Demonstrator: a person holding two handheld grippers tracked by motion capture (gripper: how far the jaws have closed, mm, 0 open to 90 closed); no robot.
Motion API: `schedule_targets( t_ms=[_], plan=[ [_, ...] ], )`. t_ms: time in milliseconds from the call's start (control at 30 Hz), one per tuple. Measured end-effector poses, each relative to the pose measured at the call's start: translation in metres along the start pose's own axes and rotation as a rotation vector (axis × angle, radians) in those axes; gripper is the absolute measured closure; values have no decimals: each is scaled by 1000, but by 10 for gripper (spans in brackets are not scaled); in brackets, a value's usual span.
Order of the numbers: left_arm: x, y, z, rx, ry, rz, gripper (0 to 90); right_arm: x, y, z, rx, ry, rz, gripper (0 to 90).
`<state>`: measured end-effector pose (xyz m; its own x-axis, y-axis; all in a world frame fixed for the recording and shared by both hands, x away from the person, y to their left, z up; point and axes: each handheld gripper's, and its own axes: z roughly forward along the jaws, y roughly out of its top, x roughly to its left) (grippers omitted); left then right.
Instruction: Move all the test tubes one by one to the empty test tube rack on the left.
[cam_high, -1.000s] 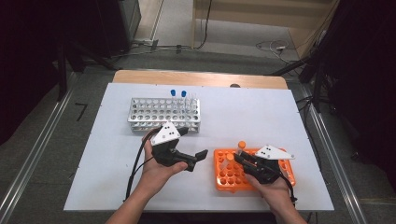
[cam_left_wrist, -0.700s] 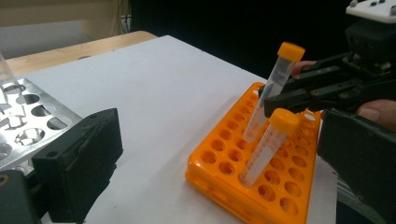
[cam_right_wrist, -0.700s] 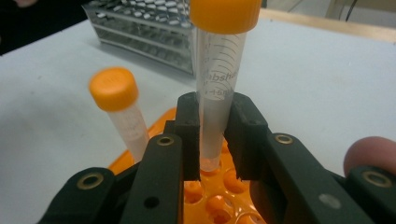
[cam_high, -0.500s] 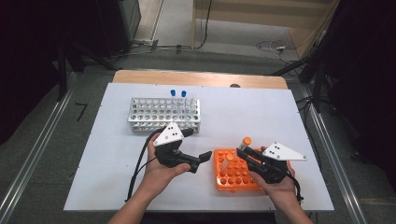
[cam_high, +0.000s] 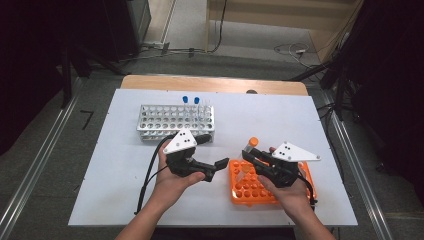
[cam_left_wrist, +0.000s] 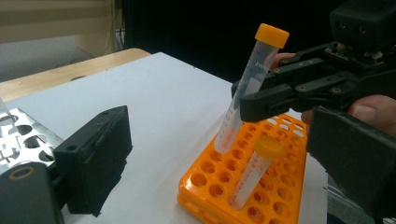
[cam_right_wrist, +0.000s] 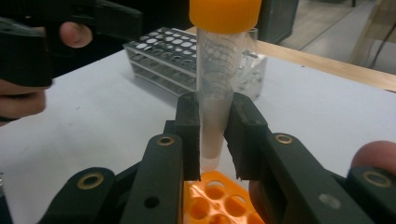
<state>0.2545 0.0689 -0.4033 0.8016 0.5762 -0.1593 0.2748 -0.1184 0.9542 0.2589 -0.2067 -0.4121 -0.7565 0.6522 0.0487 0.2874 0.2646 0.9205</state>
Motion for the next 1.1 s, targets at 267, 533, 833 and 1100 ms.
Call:
schedule_targets(
  t_ms=[267,533,833,1100],
  plan=[
    [-5,2,-2,-20,-55,21,278,22,0,8,4,82,-13,735],
    [-14,4,2,-23,-120,62,472,40,-5,17,41,142,-37,735],
    [-18,2,5,0,-157,120,695,44,-8,21,54,172,-50,734],
    [-16,2,4,0,-164,114,705,44,-8,21,50,186,-56,734]
  ],
)
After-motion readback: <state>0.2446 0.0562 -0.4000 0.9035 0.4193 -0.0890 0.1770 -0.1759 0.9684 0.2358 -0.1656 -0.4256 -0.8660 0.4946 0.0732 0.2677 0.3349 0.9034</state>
